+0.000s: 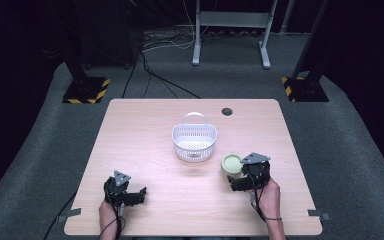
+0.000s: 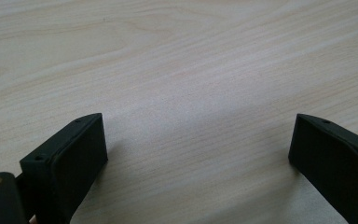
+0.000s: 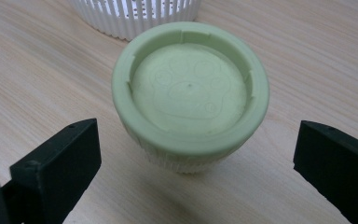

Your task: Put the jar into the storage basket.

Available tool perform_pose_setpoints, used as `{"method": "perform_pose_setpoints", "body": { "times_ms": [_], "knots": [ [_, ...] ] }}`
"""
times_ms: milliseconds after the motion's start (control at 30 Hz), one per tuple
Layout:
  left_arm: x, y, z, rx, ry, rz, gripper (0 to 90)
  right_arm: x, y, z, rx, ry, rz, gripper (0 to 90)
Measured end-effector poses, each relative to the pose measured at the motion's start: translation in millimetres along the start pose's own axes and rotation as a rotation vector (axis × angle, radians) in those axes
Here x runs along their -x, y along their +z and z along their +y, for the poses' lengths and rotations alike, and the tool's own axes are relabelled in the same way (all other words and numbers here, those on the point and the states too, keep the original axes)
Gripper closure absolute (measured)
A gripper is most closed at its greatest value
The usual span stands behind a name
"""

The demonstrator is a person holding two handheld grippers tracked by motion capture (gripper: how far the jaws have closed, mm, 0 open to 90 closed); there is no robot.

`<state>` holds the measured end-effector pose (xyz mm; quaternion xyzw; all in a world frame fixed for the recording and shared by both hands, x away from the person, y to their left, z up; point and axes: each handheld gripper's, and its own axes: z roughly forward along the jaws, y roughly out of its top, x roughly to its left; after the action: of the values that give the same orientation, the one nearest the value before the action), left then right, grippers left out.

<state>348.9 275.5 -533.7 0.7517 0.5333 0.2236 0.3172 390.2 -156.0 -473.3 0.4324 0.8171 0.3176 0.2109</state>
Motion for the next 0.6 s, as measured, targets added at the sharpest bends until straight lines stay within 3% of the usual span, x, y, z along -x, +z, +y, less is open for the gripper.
{"method": "perform_pose_setpoints", "body": {
  "times_ms": [433,600],
  "knots": [
    [0.0,0.0,0.0,0.0,0.0,0.0,3.8,2.1,14.0,17.7,-0.062,-0.002,0.027,0.0],
    [0.0,0.0,0.0,0.0,0.0,0.0,3.8,0.6,19.9,24.6,-0.088,-0.014,0.016,0.0]
  ]
}}
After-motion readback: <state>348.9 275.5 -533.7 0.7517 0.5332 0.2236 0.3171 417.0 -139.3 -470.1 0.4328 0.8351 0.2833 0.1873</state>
